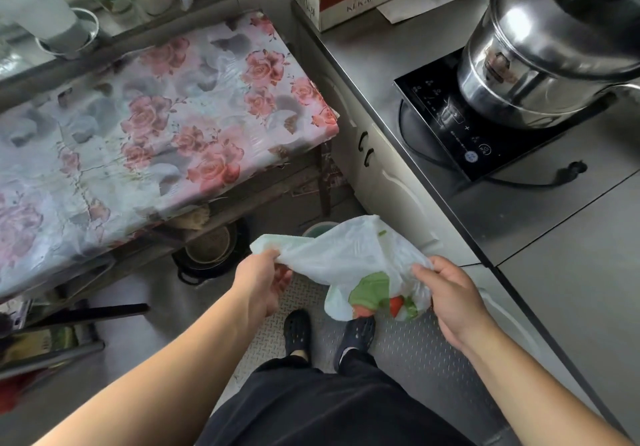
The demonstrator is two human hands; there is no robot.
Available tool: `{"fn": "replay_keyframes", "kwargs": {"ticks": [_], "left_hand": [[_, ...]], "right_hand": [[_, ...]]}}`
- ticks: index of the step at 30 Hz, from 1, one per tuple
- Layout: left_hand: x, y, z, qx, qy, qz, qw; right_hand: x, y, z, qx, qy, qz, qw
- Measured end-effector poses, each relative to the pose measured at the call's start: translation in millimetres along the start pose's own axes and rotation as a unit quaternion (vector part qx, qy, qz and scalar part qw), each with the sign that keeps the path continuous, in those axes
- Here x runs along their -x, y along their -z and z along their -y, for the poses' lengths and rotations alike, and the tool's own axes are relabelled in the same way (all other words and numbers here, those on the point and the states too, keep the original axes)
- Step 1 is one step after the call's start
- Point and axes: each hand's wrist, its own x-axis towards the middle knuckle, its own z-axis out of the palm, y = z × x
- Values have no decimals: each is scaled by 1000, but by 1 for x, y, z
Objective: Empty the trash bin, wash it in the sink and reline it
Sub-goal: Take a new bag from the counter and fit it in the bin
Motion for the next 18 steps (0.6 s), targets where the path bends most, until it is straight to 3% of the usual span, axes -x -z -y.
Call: {"fn": "replay_keyframes", "kwargs": {"ticks": [7,9,14,18], "left_hand": [[0,15,-6,64,-20,-5,998],[2,17,-9,95,-20,4,995],[13,20,-30,151,-40,65,986],[27,19,-42,135,-72,154,976]], "right_hand": [[-8,11,-15,122,22,-25,992],[-7,10,-16,206,44,-19,977],[3,7,-29,468,95,103,872],[8,-1,-48,556,31,218,802]]}}
